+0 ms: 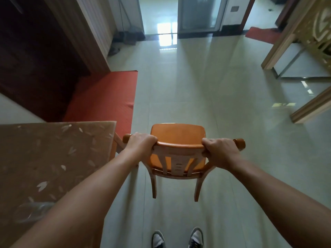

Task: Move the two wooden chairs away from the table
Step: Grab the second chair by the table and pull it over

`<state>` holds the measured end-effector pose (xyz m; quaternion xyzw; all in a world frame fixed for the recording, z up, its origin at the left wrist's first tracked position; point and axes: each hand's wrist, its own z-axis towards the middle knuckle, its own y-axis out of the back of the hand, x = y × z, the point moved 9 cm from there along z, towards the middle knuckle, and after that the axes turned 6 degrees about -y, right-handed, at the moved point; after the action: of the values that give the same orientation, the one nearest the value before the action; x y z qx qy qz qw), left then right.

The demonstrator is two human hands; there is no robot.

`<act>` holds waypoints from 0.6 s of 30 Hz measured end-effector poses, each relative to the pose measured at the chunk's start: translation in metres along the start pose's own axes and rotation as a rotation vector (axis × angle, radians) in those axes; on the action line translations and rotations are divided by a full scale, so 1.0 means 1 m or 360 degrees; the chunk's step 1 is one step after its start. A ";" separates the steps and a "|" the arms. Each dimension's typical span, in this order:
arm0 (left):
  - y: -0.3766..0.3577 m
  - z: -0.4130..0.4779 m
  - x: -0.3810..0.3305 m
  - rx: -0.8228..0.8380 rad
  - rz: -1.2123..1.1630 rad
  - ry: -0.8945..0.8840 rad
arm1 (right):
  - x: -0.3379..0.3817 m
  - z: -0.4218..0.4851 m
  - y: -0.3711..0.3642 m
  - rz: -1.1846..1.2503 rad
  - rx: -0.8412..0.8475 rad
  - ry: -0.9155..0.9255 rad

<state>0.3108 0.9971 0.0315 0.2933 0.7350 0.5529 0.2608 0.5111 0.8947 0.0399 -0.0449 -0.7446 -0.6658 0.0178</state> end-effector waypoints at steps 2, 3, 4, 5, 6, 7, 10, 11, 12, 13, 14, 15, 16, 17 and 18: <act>0.008 -0.001 -0.004 -0.0025 -0.0013 -0.0008 | -0.005 0.002 0.009 0.0007 -0.0014 0.0012; 0.012 -0.002 -0.006 -0.0042 -0.0021 -0.0006 | -0.007 0.003 0.013 0.0009 -0.0021 0.0026; 0.017 -0.003 -0.008 -0.0070 -0.0024 -0.0004 | -0.009 0.004 0.016 0.0006 -0.0028 0.0041; 0.021 -0.004 -0.009 -0.0098 -0.0027 0.0007 | -0.011 0.006 0.021 0.0001 -0.0036 0.0064; 0.025 -0.005 -0.010 -0.0126 -0.0035 0.0017 | -0.013 0.008 0.024 -0.0002 -0.0038 0.0082; 0.030 -0.006 -0.010 -0.0153 -0.0050 0.0038 | -0.014 0.011 0.028 -0.0002 -0.0040 0.0103; 0.038 -0.010 -0.008 -0.0151 -0.0115 0.0131 | -0.016 0.020 0.035 -0.0033 0.0037 0.0184; 0.042 -0.010 -0.005 -0.0146 -0.0141 0.0163 | -0.017 0.028 0.040 -0.0047 0.0049 0.0219; 0.044 -0.010 -0.004 -0.0129 -0.0166 0.0179 | -0.017 0.034 0.044 -0.0050 0.0061 0.0244; 0.047 -0.011 -0.001 -0.0121 -0.0193 0.0199 | -0.015 0.042 0.049 -0.0056 0.0071 0.0273; 0.052 -0.013 0.001 -0.0132 -0.0204 0.0224 | -0.013 0.050 0.053 -0.0060 0.0085 0.0303; 0.056 -0.015 0.004 -0.0138 -0.0201 0.0249 | -0.011 0.057 0.057 -0.0064 0.0100 0.0333; 0.059 -0.018 0.006 -0.0139 -0.0194 0.0277 | -0.009 0.063 0.060 -0.0072 0.0117 0.0370; 0.061 -0.021 0.005 -0.0129 -0.0187 0.0300 | -0.008 0.067 0.063 -0.0076 0.0125 0.0411; 0.062 -0.025 0.003 -0.0121 -0.0180 0.0317 | -0.008 0.068 0.063 -0.0073 0.0136 0.0433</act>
<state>0.2998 0.9965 0.0975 0.1849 0.7512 0.5911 0.2283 0.5275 0.9689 0.0941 0.0638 -0.7638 -0.6336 0.1052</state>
